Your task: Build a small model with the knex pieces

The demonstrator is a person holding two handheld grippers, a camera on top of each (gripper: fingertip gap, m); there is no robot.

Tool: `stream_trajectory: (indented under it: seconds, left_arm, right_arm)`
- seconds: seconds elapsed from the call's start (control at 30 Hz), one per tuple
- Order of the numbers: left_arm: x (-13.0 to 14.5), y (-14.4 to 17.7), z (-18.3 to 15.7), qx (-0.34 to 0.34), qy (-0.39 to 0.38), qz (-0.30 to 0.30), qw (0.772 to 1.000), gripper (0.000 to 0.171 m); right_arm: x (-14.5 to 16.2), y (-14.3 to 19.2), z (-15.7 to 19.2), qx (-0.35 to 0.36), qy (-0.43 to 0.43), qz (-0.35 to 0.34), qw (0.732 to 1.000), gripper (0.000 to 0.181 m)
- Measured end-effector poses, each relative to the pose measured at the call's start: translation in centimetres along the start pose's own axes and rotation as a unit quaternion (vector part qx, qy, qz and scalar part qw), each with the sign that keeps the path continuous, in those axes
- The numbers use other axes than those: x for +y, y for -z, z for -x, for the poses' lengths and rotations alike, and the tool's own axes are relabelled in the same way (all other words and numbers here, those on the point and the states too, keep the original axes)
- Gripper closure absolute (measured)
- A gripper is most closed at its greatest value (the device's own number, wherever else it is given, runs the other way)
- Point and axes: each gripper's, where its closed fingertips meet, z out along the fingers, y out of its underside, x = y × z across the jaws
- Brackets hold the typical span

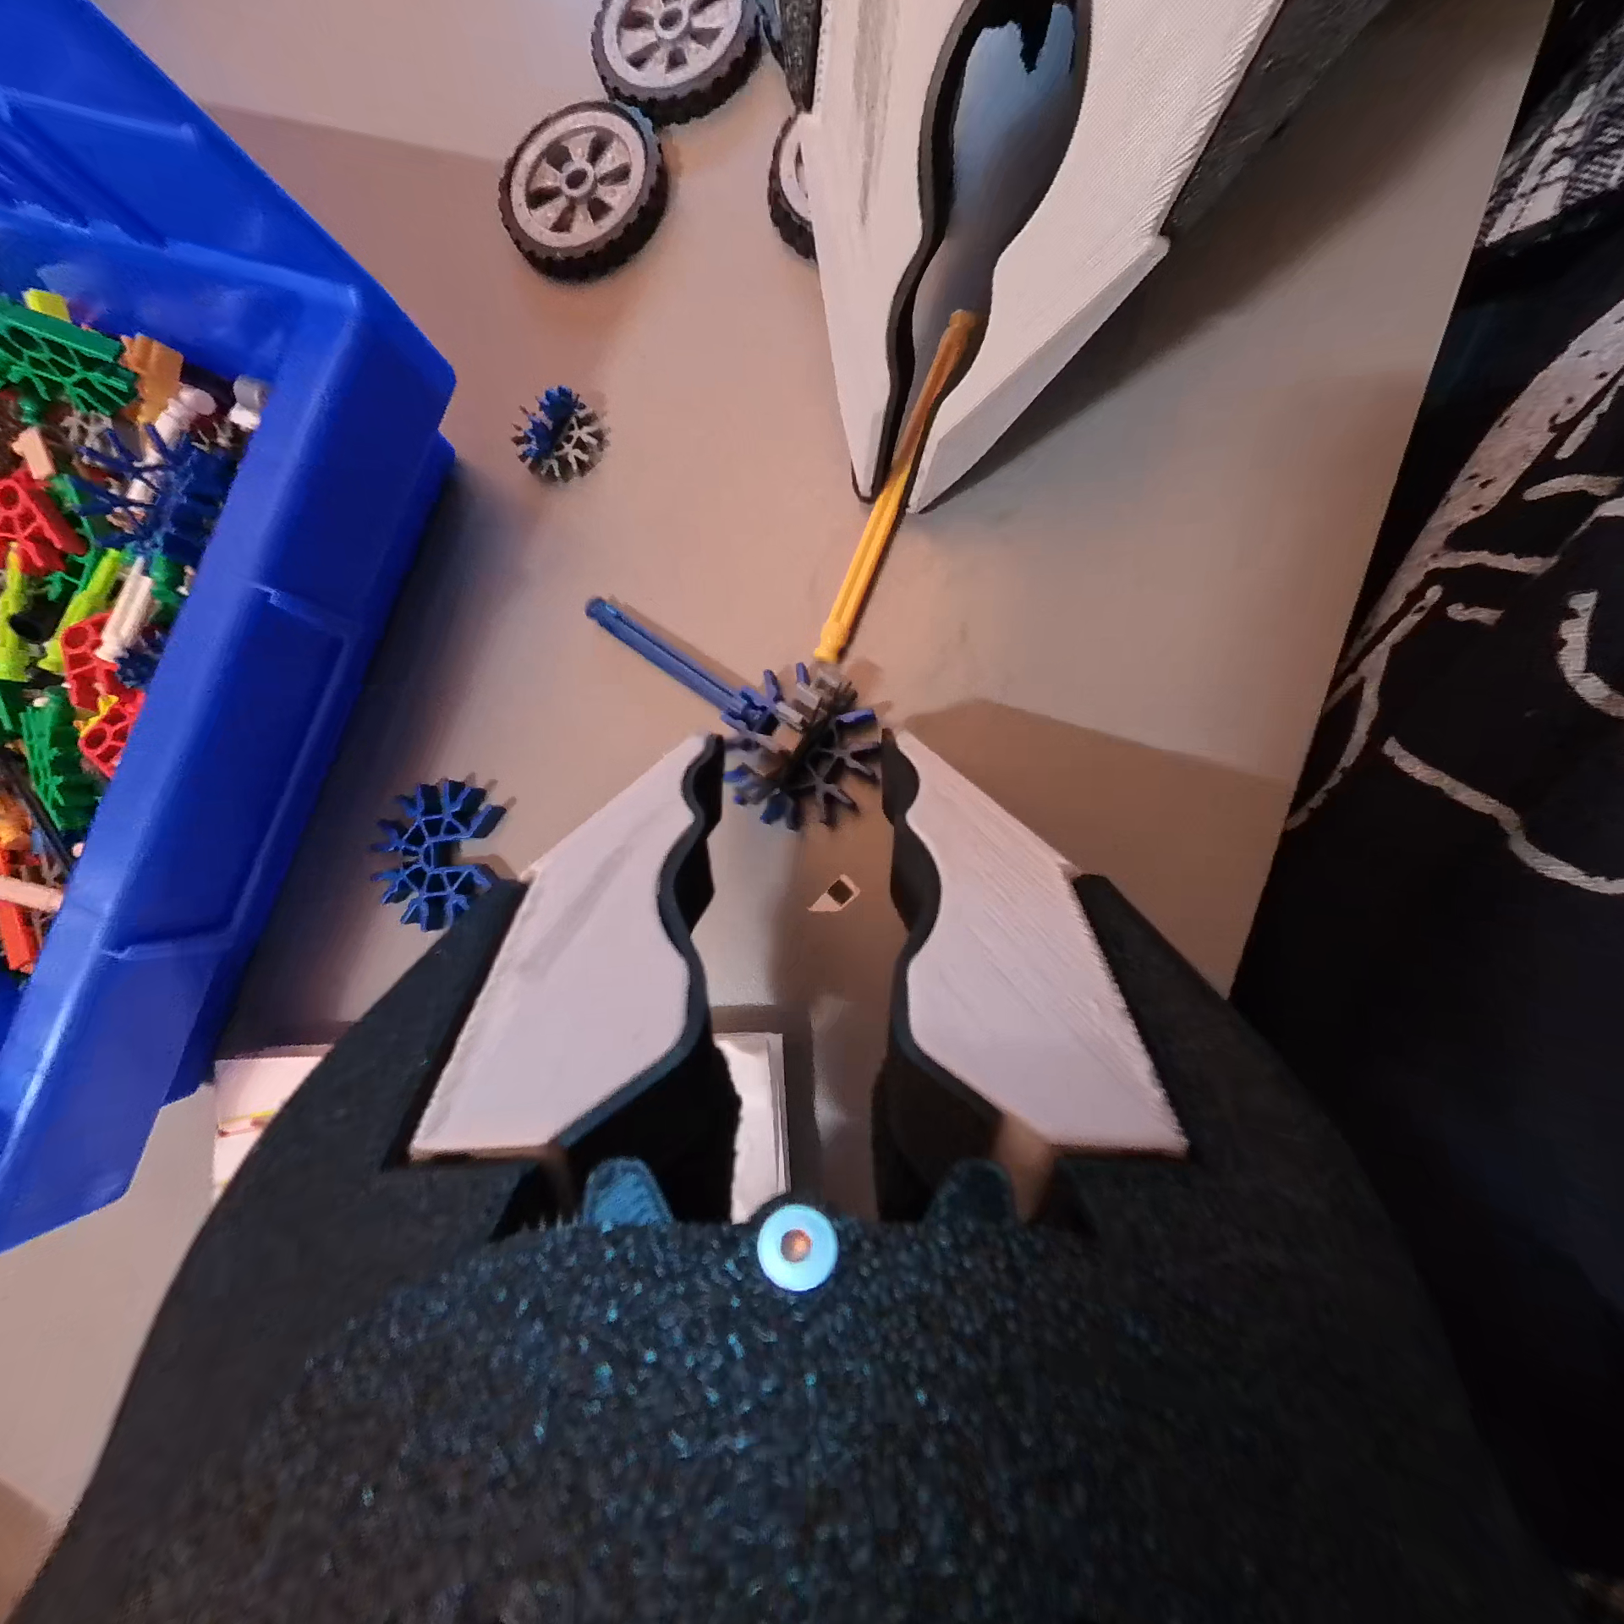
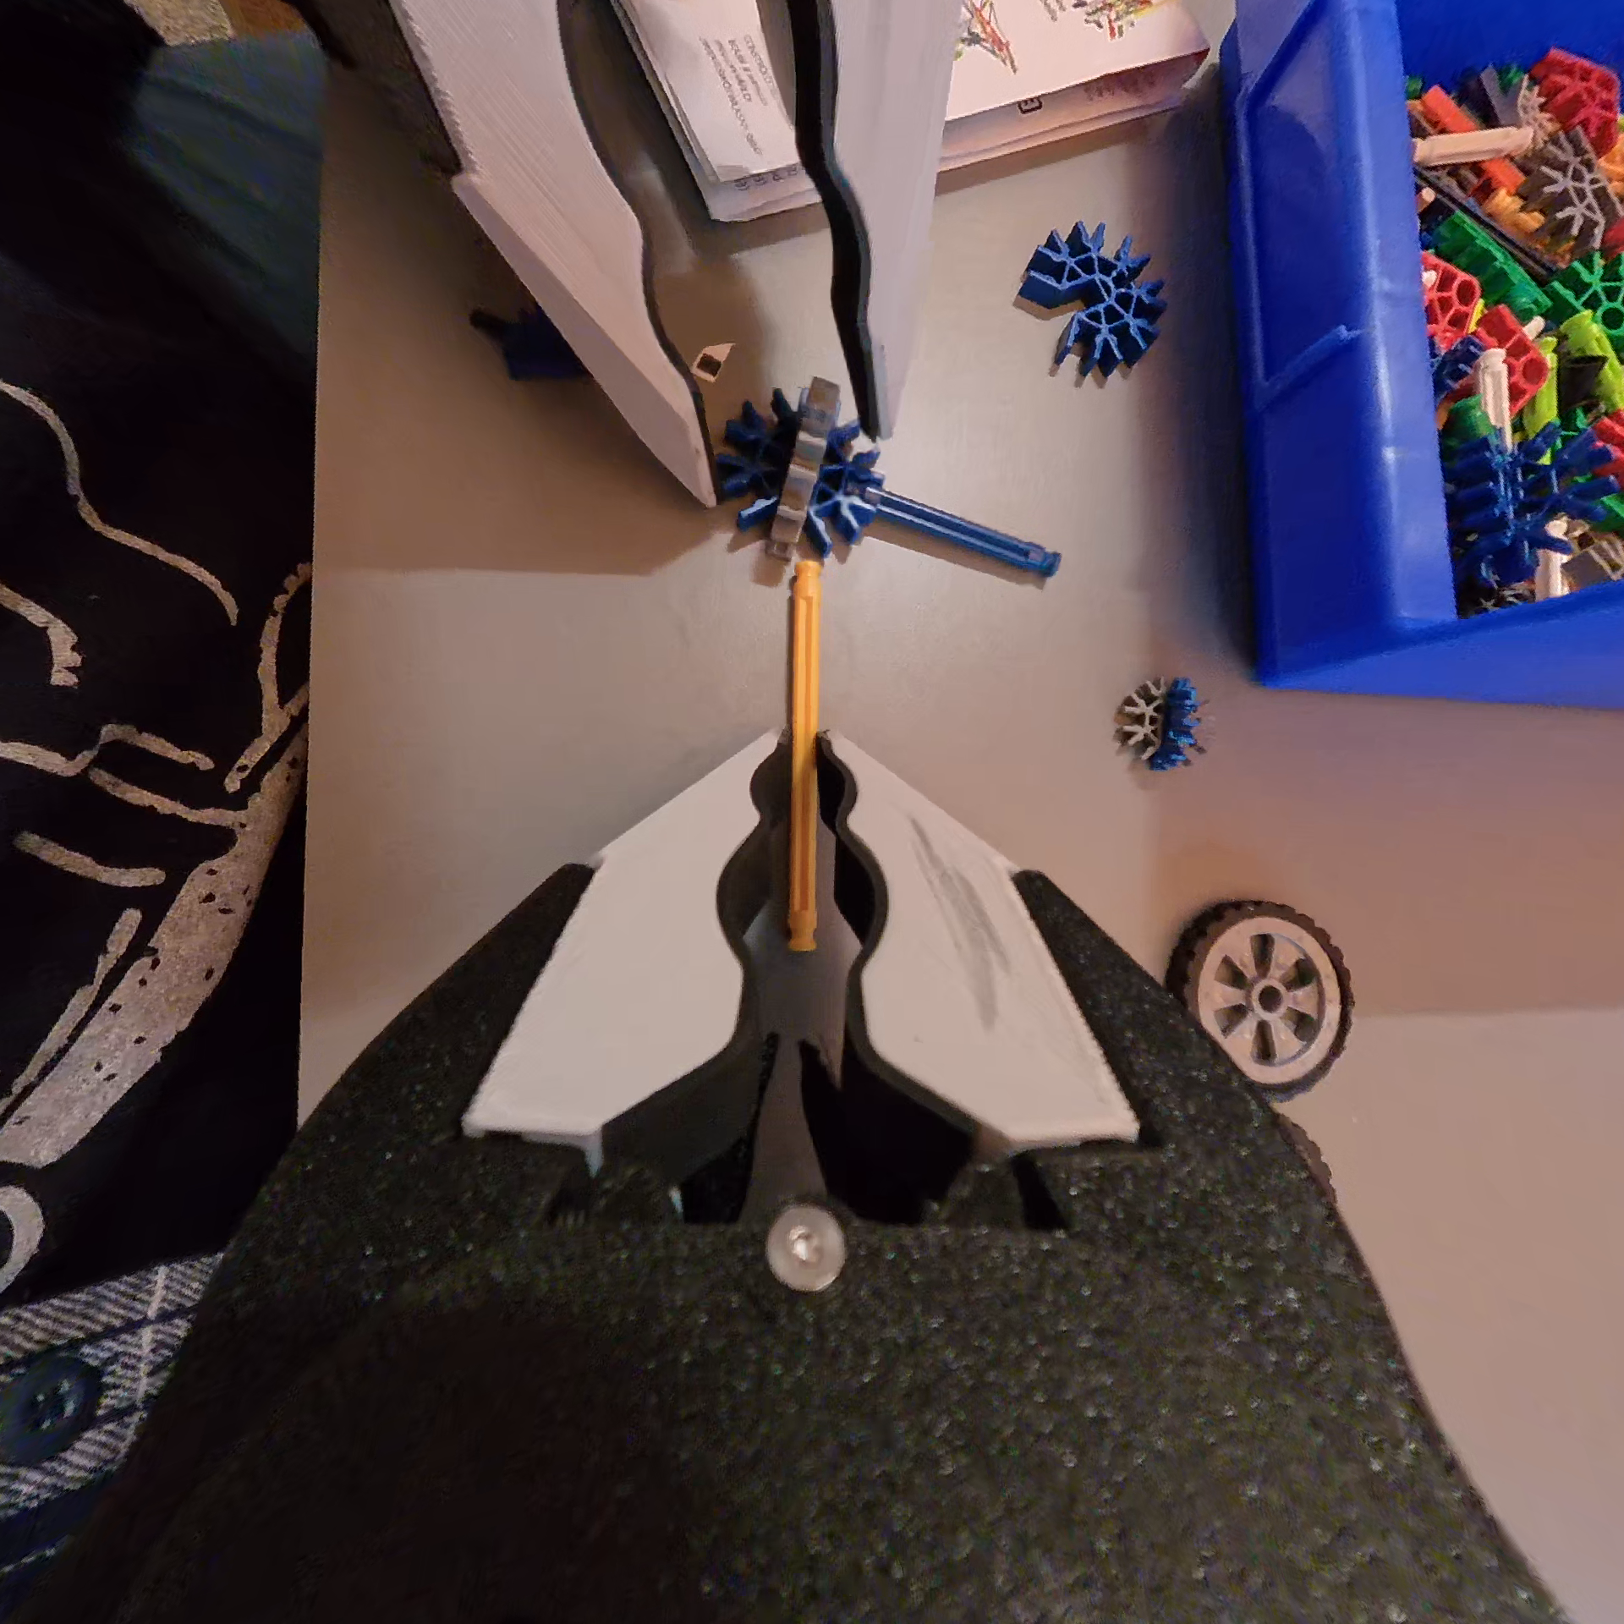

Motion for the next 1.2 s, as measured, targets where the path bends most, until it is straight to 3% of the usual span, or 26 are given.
stream_trajectory:
  seconds: [1.2]
  left_arm:
    - [-0.2,-0.3,1.0,-0.009,0.006,-0.005,1.0,0.142]
  right_arm:
    - [-0.2,-0.1,0.0,-0.001,-0.007,-0.011,1.0,0.176]
